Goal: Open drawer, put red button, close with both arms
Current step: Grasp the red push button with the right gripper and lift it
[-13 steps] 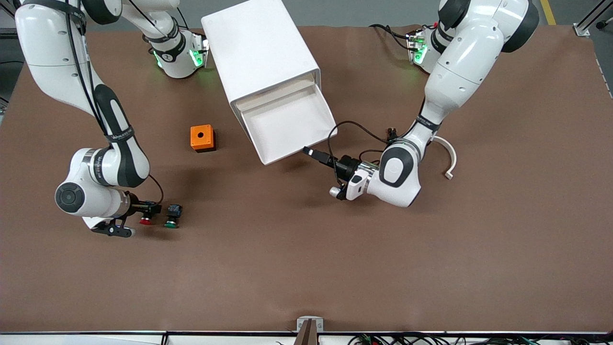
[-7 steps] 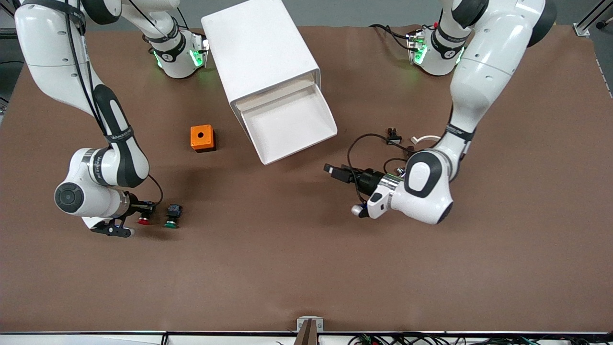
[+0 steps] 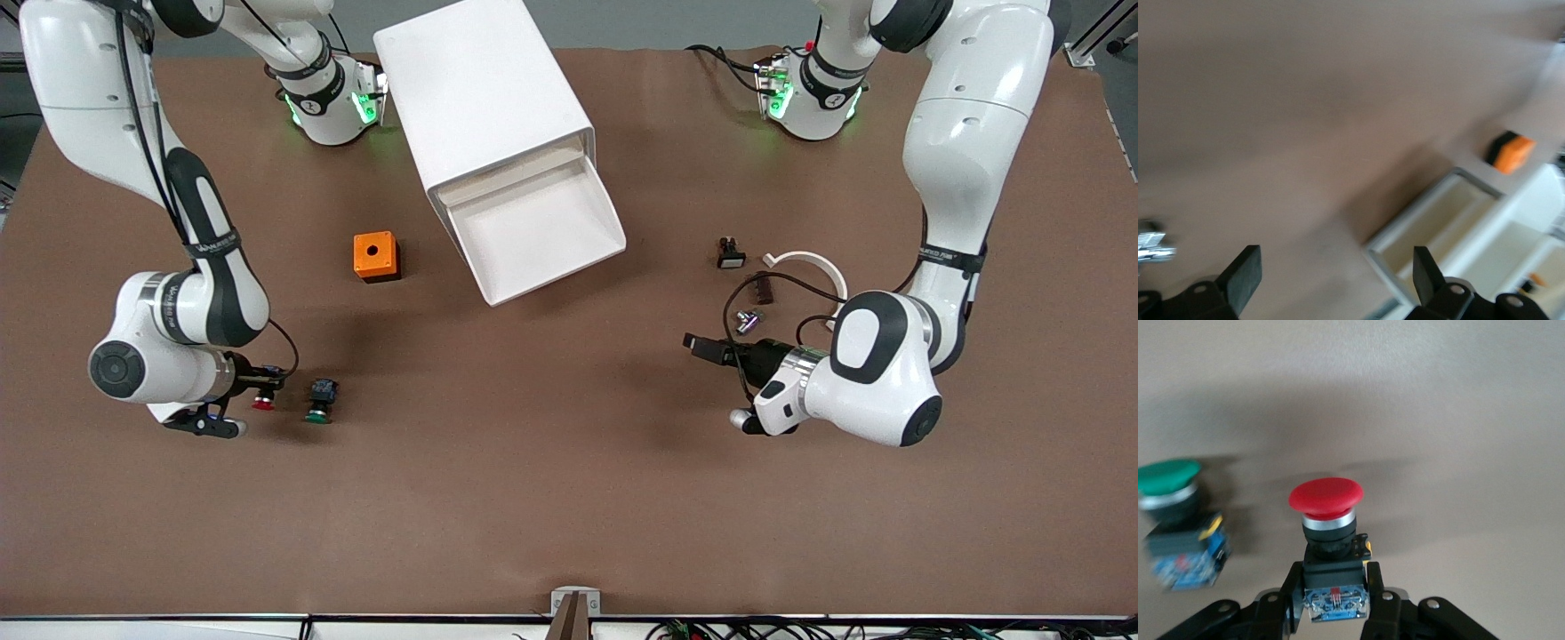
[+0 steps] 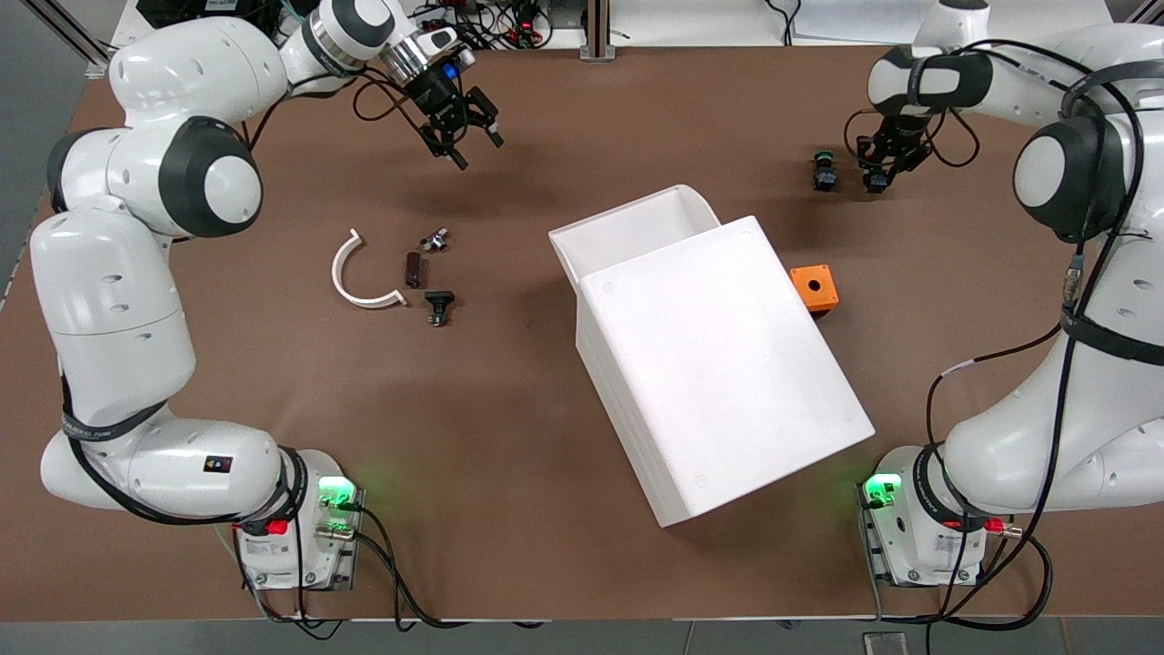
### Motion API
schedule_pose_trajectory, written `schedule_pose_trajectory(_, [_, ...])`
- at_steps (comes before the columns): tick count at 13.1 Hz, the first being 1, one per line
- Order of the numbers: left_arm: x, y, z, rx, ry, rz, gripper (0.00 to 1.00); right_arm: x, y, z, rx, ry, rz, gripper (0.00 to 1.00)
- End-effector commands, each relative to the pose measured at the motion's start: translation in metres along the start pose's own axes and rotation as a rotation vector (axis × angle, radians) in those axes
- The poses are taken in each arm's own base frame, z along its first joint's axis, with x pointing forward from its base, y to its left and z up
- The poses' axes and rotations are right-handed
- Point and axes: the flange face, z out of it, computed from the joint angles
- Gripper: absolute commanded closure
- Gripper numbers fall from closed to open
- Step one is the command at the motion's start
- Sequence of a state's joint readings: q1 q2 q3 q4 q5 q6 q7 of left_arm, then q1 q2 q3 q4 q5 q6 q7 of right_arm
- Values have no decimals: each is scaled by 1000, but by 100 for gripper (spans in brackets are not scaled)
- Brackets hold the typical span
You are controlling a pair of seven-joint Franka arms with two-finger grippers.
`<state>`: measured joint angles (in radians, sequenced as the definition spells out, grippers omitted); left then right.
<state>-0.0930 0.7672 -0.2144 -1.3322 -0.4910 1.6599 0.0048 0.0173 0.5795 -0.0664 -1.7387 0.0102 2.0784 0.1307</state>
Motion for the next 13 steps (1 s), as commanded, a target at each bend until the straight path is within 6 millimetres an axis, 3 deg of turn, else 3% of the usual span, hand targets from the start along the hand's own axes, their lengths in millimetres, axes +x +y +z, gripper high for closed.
schedule_pose_trajectory(1, [-19,27,-33,263,73,62,0,-32,-16,-65,-7,-18,47,73])
schedule_pose_trajectory(3, [-32,50,-50,417,127,103,0,-56,-41,-103,-22,-40,107,73])
schedule_pose_trajectory(5, [-37,63,-50,551,152,126,0,-77,-73,-134,-50,-71,174,73])
schedule_pose_trajectory(9, [-36,65,-67,624,215,147,0,-125,-145,-174,-8,-118,338,73])
schedule_pose_trajectory(13, [-35,68,-63,625,216,150,0,-201,-268,-189,1,-109,557,73])
